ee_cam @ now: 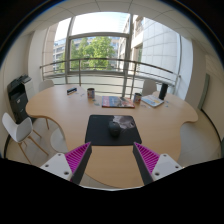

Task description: Arrange mouse

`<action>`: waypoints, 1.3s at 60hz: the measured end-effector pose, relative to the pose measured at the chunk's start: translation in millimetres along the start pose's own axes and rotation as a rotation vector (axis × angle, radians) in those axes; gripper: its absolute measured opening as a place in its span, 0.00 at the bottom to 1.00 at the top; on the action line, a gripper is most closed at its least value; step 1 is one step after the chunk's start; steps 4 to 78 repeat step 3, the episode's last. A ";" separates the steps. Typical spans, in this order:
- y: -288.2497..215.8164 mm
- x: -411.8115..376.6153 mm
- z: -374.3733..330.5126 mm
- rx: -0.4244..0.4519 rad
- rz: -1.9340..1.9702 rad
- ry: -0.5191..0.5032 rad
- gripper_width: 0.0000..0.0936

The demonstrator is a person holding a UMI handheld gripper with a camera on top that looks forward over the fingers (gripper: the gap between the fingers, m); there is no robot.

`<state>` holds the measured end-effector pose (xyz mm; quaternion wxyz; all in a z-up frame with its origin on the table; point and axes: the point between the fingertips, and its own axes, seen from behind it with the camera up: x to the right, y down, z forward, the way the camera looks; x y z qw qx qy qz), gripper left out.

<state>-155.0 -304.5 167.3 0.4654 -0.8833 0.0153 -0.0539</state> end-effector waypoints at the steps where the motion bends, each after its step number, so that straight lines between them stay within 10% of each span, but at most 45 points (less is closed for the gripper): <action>1: -0.6 -0.3 -2.2 0.004 -0.001 -0.001 0.90; 78: -1.8 -0.5 -6.4 0.009 -0.003 -0.002 0.90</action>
